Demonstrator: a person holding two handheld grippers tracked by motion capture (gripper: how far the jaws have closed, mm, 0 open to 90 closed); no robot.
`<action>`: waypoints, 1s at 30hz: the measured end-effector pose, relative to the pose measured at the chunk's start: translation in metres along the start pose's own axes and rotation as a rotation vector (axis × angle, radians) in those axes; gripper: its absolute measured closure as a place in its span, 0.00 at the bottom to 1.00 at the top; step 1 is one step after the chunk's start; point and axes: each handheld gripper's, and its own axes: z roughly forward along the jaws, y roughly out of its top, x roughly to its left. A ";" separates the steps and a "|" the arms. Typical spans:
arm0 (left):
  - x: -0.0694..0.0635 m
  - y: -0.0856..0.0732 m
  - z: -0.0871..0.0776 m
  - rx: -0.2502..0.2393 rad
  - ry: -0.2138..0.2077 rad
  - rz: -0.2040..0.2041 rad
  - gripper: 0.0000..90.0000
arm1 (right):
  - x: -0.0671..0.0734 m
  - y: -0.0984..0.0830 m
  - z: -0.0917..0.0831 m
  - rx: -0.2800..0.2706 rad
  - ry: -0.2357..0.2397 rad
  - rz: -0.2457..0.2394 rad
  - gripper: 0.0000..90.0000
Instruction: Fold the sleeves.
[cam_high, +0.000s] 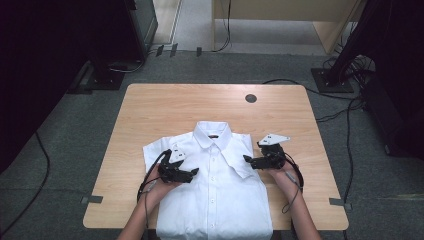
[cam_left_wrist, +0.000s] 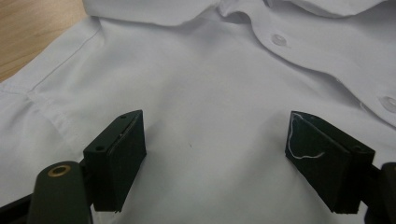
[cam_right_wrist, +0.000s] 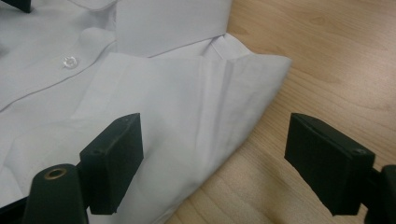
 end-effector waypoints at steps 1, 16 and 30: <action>0.000 0.000 0.000 -0.001 0.000 0.000 0.22 | -0.001 -0.001 0.000 0.001 -0.002 0.000 0.21; 0.000 0.000 0.000 -0.003 -0.006 0.004 0.22 | -0.011 -0.006 -0.009 0.001 -0.033 0.017 0.18; 0.004 0.003 0.000 0.018 -0.017 0.011 0.22 | -0.016 -0.010 -0.013 0.025 -0.068 0.003 0.18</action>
